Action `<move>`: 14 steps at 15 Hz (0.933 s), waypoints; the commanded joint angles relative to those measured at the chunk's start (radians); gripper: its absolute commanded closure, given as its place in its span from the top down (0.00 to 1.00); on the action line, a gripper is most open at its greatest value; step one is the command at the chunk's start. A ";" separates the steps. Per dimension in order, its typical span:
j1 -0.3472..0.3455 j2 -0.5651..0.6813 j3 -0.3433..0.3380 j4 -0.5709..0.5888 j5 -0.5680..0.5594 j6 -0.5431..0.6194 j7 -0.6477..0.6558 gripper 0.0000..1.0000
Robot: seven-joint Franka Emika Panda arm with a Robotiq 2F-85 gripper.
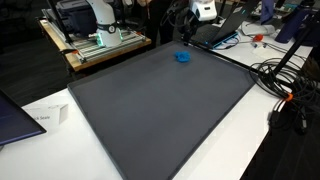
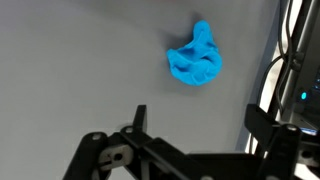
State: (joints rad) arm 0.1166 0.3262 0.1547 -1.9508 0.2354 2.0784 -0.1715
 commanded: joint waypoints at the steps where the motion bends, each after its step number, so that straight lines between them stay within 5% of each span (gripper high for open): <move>1: 0.040 0.011 0.001 0.001 -0.053 -0.025 0.117 1.00; 14: 0.209 0.090 -0.016 0.076 -0.223 -0.031 0.617 1.00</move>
State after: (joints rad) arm 0.2861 0.3918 0.1537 -1.9213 0.0589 2.0725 0.3342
